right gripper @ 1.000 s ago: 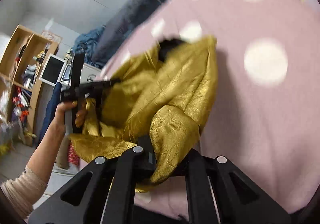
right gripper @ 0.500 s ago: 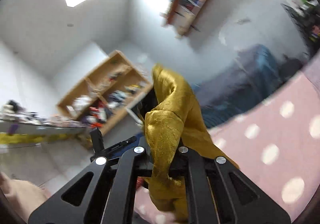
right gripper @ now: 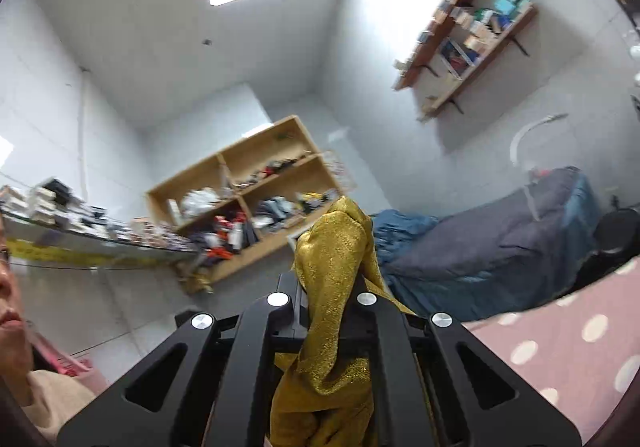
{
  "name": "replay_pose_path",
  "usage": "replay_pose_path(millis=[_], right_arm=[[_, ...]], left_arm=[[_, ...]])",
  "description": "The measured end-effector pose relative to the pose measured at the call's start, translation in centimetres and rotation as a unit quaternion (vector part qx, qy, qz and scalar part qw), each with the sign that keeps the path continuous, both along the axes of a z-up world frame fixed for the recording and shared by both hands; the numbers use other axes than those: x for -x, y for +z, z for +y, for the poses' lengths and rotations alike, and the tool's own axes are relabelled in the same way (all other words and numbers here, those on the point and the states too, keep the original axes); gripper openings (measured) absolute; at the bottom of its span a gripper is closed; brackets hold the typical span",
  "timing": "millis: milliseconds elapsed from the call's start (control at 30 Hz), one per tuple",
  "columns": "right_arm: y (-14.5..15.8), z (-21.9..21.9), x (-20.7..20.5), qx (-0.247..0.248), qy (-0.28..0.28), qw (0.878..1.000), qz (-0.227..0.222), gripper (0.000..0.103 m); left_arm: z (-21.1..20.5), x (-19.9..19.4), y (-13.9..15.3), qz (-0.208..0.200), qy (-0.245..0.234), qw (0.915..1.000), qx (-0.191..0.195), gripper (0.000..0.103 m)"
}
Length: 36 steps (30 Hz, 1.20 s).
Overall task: Fold large clothes
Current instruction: 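Lift the gold jacket high with both tools to shake it out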
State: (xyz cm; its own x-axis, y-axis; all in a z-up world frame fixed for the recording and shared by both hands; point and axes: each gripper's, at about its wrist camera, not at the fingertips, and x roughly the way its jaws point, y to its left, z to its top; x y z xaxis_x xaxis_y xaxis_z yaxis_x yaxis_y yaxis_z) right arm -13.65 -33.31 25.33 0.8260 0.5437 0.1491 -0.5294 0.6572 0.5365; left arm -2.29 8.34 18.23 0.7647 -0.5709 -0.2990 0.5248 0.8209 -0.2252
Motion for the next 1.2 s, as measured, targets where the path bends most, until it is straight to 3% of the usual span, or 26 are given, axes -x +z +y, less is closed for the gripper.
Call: replay_pose_path(millis=[100,167,200,300,433,467,500,567,733,833,933,1067,1200], right_arm=[[-2.3,-1.8,-1.1,-0.001,-0.049,0.998,0.046,0.006],[-3.9,-3.2,-1.6,-0.017,-0.059,0.996,0.067,0.006],[-4.5,-3.6,-1.7,-0.025,-0.058,0.995,0.072,0.006],[-4.9,-3.8,-0.9,-0.023,-0.048,0.997,0.062,0.006],[-4.0,-3.1,1.1,0.004,-0.045,0.998,0.049,0.006],[-3.8,-3.1,1.8,0.012,-0.049,0.998,0.049,0.006],[-3.7,-3.3,2.2,0.015,-0.054,0.997,0.051,0.006],[-3.9,-3.8,3.2,0.023,-0.074,0.995,0.059,0.006],[-5.1,-6.1,6.5,0.012,-0.094,0.994,0.054,0.006],[-5.2,-7.3,9.3,-0.004,-0.077,0.997,0.030,0.006],[-4.2,-7.8,12.1,-0.017,-0.036,0.999,-0.016,0.006],[-0.8,-7.5,14.8,-0.027,0.016,0.995,-0.098,0.006],[2.6,-6.9,14.7,-0.028,0.061,0.986,-0.152,0.006]], left_arm=[[-2.1,-0.3,-6.3,0.074,-0.098,0.9923,-0.016,0.097],[-3.4,-0.1,-9.8,0.097,-0.145,0.9846,-0.005,0.097],[-4.2,-0.1,-11.6,0.101,-0.154,0.9829,-0.010,0.097],[-8.1,-1.6,-16.0,0.092,-0.159,0.9799,-0.077,0.097],[-12.9,-4.0,-19.2,0.070,-0.155,0.9772,-0.127,0.094],[-13.9,-4.5,-19.8,0.074,-0.162,0.9753,-0.131,0.070],[-14.9,-5.0,-20.1,0.086,-0.171,0.9721,-0.136,0.038],[-16.2,-5.5,-20.2,0.112,-0.180,0.9678,-0.136,0.013],[-13.3,-2.8,-16.3,0.071,-0.147,0.9813,-0.102,0.008],[-9.2,0.2,-11.8,0.022,-0.129,0.9881,-0.082,0.008],[-5.5,4.5,-6.0,-0.037,-0.142,0.9869,-0.067,0.008],[-2.9,10.1,0.1,-0.108,-0.149,0.9800,-0.075,0.008],[0.3,11.4,4.3,-0.135,-0.141,0.9805,-0.023,0.008]])
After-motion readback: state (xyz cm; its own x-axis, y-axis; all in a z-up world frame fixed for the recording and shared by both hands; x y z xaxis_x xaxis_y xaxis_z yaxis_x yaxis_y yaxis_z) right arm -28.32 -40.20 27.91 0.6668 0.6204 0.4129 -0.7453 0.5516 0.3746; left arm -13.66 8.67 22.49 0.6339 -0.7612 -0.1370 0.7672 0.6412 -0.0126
